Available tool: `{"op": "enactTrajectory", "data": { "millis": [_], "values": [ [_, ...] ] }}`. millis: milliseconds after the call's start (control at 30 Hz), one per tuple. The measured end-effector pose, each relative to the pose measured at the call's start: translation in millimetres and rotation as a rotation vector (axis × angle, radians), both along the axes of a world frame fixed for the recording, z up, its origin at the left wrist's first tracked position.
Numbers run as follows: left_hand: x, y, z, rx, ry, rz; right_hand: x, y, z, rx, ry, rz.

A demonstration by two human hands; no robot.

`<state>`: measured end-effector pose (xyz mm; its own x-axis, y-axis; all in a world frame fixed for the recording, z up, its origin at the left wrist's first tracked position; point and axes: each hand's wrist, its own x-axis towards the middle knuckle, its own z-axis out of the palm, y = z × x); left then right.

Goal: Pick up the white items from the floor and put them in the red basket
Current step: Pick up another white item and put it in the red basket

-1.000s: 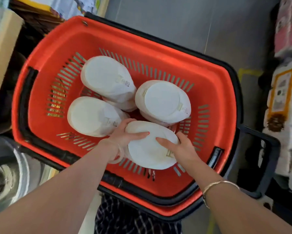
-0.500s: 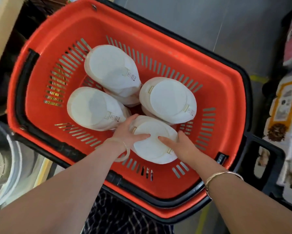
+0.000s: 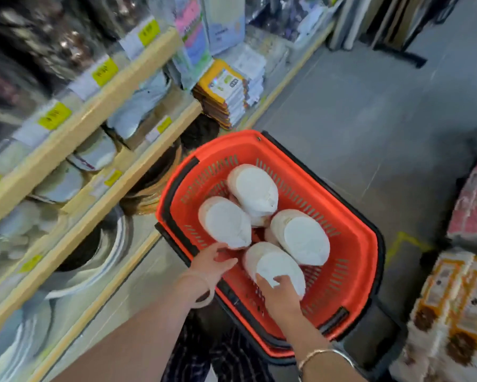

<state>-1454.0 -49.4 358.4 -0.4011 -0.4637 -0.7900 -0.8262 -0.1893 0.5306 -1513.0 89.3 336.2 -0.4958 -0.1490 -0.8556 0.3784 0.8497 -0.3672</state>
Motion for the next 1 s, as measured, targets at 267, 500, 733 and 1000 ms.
{"op": "enactTrajectory", "data": {
  "millis": [267,500,733,1000],
  "values": [
    [136,-31,109,-0.058,-0.012,0.403,81,-82,115,-0.202,0.056,0.367],
    [305,-26,160,-0.145,0.027,0.783,214,-146,172,-0.275,0.045,0.688],
    [513,20,183,-0.203,0.006,1.134,418,-157,207,-0.323,0.107,1.231],
    [772,144,213,-0.271,-0.134,1.455,715,-94,247,-0.345,-0.06,1.636]
  ]
}}
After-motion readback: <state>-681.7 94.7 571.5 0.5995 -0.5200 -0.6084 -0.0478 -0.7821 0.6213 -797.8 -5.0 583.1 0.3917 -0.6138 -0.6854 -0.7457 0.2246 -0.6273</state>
